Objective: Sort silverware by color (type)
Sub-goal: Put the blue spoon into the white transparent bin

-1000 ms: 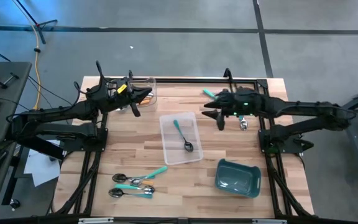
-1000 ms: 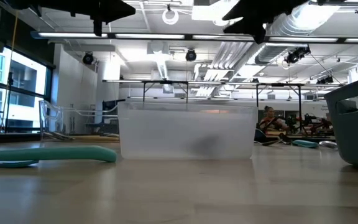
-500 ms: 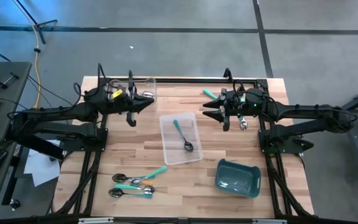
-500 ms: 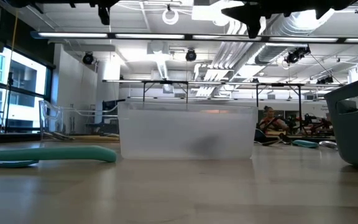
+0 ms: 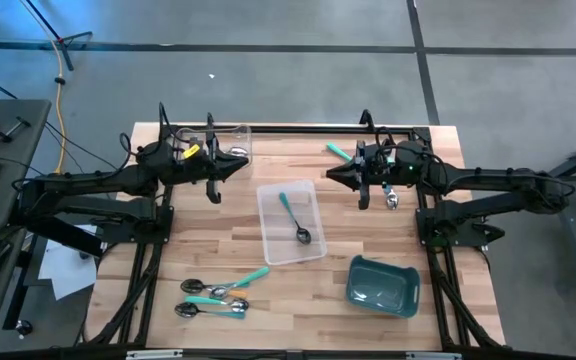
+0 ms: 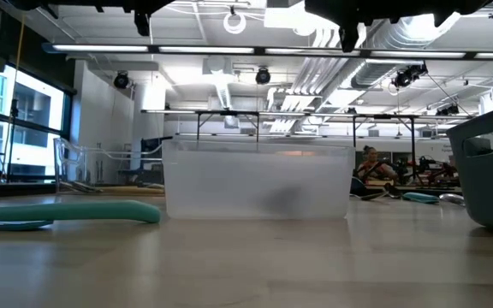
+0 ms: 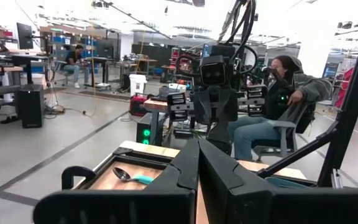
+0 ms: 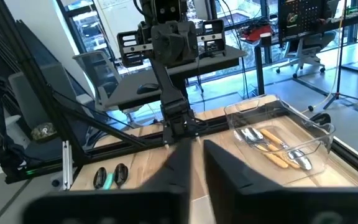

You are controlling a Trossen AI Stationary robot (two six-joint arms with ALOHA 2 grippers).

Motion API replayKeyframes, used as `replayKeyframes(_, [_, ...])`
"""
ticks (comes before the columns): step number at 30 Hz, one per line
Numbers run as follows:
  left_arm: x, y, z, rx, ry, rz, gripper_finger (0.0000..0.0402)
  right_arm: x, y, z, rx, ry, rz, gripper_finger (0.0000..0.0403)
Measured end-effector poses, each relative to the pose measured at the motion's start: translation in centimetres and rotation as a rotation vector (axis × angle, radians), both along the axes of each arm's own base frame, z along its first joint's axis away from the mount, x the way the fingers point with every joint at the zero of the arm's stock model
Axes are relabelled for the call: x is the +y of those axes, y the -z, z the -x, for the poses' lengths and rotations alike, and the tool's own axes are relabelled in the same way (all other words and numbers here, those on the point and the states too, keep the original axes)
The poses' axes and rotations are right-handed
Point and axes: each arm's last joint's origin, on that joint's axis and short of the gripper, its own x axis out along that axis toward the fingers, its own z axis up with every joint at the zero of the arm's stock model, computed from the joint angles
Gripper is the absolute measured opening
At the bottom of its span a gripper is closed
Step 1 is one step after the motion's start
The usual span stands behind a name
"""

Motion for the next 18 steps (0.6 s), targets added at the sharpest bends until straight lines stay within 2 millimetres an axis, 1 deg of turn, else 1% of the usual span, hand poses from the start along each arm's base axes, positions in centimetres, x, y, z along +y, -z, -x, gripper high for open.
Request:
replayKeyframes(2, [0.00,0.00,0.00,0.000,0.000,0.000,0.0000,0.00,0.00,0.00,0.000,0.000,0.007,0.0007])
replayKeyframes(5, [0.00,0.00,0.00,0.000,0.000,0.000,0.0000,0.00,0.00,0.00,0.000,0.000,0.011,0.0013])
replayKeyframes(9, [-0.01,0.00,0.00,0.000,0.000,0.000,0.0000,0.00,-0.02,0.00,-0.002,-0.004,0.012,0.0002])
replayKeyframes(18, [0.00,0.00,0.00,0.000,0.000,0.000,0.0000,0.02,-0.14,-0.01,-0.013,-0.008,0.020,0.0000])
